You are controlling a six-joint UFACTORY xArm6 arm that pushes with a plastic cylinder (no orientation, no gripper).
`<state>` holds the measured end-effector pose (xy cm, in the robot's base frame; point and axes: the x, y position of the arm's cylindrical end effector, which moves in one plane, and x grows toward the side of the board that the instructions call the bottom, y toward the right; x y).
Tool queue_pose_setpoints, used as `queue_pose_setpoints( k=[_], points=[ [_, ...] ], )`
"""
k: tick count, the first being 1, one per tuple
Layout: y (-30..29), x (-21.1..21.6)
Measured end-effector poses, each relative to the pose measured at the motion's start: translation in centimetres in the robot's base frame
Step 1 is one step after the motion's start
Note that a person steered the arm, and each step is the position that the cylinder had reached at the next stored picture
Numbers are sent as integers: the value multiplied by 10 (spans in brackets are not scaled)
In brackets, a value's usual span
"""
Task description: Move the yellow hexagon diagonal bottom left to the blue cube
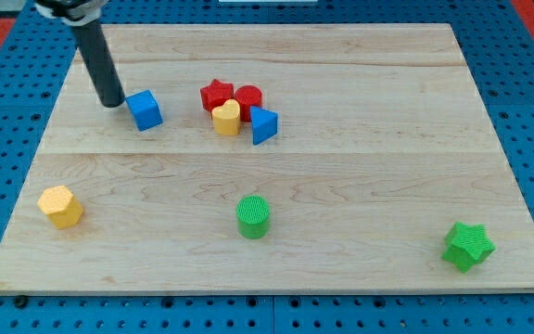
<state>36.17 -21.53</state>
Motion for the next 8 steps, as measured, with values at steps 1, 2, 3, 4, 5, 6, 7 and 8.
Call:
queue_pose_setpoints(
  k=[1, 2, 3, 4, 5, 6, 7, 8],
  points=[
    [11, 14],
    [68, 15],
    [104, 15],
    [84, 17],
    [48, 44],
    [-36, 84],
    [-87, 86],
    [-90, 95]
  ],
)
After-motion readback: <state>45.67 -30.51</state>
